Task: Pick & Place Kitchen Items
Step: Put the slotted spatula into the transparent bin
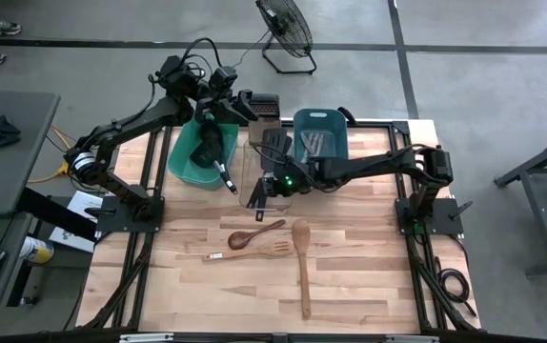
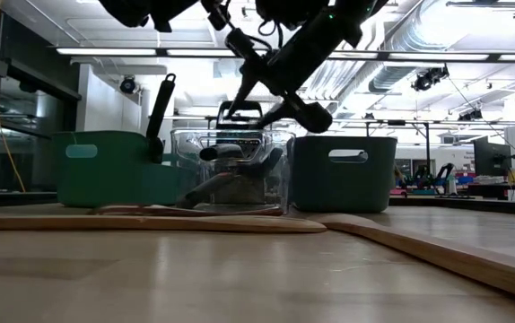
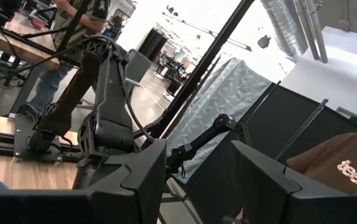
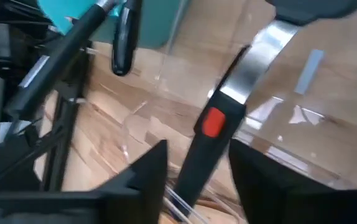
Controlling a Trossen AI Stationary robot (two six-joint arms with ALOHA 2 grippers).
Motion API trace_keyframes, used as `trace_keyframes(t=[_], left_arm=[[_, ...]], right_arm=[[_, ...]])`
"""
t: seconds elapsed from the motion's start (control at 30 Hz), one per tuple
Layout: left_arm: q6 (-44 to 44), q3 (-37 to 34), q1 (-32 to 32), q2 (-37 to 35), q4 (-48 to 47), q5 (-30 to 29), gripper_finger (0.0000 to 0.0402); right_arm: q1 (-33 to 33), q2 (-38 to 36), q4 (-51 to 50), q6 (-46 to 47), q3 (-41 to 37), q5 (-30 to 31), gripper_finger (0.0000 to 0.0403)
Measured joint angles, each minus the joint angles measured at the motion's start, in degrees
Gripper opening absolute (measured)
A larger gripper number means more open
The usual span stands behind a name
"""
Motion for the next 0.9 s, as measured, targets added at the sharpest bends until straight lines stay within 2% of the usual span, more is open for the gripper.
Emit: trace_keyframes(t=[0.17,0.33,0.6,0.9], left_arm=[[0.0,0.01,0.0,0.0,0.0,0.04,0.0172],[0.0,0.0,0.0,0.0,0.0,0.05,0.0172],[0.07,0.0,0.0,0.0,0.0,0.16,0.0172],[0.15,0.0,0.0,0.0,0.0,0.35,0.0172]], right_arm=[[0.02,0.4,-1.32,0.26,-0.02,0.57,0.026],[0.17,1.88,-0.25,1.41,0.0,0.04,0.0298],[0.11,4.14,5.28,1.53,0.0,0.08,0.0293],[-0.37,7.34,6.7,4.15,-0.07,-1.43,0.0224]])
